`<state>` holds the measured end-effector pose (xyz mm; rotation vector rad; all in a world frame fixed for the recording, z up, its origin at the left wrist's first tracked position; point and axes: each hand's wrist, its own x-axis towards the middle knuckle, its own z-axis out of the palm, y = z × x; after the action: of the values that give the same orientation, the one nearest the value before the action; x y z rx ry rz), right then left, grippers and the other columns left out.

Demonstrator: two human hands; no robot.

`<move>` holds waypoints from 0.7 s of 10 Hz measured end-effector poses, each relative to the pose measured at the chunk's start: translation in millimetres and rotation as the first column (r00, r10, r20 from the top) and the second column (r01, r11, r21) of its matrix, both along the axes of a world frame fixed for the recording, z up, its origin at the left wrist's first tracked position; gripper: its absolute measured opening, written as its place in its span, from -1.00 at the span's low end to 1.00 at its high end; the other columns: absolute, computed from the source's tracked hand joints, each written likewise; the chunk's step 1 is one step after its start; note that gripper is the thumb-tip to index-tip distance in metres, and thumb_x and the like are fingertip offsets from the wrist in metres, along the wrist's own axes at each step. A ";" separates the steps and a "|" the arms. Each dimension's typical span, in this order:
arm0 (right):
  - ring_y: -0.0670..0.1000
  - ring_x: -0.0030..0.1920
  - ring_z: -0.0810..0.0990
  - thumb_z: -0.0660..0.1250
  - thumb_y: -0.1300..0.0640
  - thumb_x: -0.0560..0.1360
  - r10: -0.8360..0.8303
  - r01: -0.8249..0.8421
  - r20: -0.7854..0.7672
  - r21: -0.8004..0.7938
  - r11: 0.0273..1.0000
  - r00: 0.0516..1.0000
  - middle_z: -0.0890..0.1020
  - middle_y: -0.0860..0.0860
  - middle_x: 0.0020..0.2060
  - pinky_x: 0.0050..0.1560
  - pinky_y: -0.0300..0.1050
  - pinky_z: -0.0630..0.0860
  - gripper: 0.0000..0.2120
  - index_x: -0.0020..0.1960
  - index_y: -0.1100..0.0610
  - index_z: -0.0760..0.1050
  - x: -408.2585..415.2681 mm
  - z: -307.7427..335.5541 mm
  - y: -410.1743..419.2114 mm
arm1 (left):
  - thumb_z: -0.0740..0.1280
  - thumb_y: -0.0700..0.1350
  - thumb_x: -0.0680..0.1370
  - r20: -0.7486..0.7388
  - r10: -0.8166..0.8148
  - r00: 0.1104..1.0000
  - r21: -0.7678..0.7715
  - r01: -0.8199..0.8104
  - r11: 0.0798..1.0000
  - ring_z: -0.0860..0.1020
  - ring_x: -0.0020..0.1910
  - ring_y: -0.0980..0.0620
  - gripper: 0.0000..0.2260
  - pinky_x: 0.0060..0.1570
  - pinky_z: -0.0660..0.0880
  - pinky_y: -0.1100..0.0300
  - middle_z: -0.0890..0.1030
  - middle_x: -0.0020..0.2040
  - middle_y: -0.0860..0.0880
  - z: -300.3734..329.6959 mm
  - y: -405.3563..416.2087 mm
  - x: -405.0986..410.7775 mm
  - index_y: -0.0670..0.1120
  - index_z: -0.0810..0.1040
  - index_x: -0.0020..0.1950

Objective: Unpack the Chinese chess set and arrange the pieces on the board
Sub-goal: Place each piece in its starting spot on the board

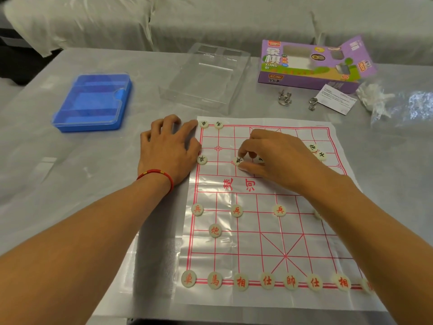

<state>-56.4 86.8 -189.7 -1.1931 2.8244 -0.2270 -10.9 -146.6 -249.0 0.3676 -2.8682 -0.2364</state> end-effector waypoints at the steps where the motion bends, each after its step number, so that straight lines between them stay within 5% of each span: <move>1: -0.07 -0.02 0.50 0.32 -0.15 0.55 0.011 -0.011 0.008 0.000 1.000 1.000 0.55 -0.11 0.05 -0.01 -0.02 0.58 -0.70 0.23 -0.06 0.56 -0.6 -1.2 -2.7 | 0.06 0.19 0.61 0.003 0.002 1.000 -0.001 -0.002 1.000 0.23 0.43 -0.06 -0.58 0.37 0.22 -0.06 0.32 0.41 0.02 0.2 0.3 -0.2 0.22 0.28 0.48; 7: -0.06 -0.02 0.52 0.34 -0.09 0.56 0.028 -0.027 0.053 -0.016 0.999 0.998 0.57 -0.10 0.05 -0.01 -0.10 0.55 -0.72 0.25 -0.09 0.55 -4.3 -2.1 -2.2 | 0.08 0.18 0.61 -0.013 0.002 1.000 0.002 -0.002 1.000 0.25 0.41 -0.06 -0.58 0.36 0.23 -0.06 0.33 0.40 0.03 -0.5 -0.4 -0.5 0.21 0.31 0.47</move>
<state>-60.6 84.6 -191.8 -1.2098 2.7642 -0.2750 -11.4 -147.0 -249.5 0.3684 -2.8551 -0.2403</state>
